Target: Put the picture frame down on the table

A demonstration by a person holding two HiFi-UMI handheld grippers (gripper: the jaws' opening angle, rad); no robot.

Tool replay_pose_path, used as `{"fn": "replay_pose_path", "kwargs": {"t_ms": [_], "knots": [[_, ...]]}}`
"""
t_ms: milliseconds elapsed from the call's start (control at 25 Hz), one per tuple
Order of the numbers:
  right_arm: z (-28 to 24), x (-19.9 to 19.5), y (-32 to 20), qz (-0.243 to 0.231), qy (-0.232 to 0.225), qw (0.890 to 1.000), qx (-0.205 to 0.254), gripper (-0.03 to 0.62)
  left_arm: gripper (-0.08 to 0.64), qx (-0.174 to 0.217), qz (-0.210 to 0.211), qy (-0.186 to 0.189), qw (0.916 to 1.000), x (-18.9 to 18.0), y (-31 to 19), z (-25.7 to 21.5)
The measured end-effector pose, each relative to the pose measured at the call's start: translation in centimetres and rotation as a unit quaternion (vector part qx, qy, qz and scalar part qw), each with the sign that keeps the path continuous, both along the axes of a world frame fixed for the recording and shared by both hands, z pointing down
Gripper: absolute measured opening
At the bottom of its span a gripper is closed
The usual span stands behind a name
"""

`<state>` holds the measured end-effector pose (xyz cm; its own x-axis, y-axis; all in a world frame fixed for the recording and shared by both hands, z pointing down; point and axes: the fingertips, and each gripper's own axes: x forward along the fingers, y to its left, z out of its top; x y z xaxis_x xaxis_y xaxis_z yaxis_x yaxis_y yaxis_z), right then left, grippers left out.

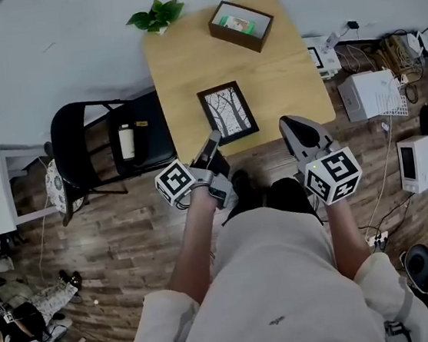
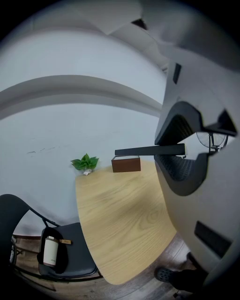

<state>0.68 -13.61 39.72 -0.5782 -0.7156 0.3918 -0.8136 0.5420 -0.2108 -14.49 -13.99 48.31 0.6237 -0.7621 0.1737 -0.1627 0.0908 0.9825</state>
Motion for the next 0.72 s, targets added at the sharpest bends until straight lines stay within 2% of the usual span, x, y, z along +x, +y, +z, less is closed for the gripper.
{"fn": "replay_pose_path", "kwargs": {"t_ms": [240, 720], "knots": [[1.4, -0.6, -1.1, -0.012, 0.005, 1.000, -0.016, -0.002, 0.064, -0.018, 0.000, -0.016, 0.9997, -0.3, -1.7, 2.0], [4.9, -0.6, -1.8, -0.016, 0.017, 0.999, -0.039, -0.002, 0.066, -0.048, 0.000, -0.020, 0.9986, -0.4, -2.8, 7.2]]}}
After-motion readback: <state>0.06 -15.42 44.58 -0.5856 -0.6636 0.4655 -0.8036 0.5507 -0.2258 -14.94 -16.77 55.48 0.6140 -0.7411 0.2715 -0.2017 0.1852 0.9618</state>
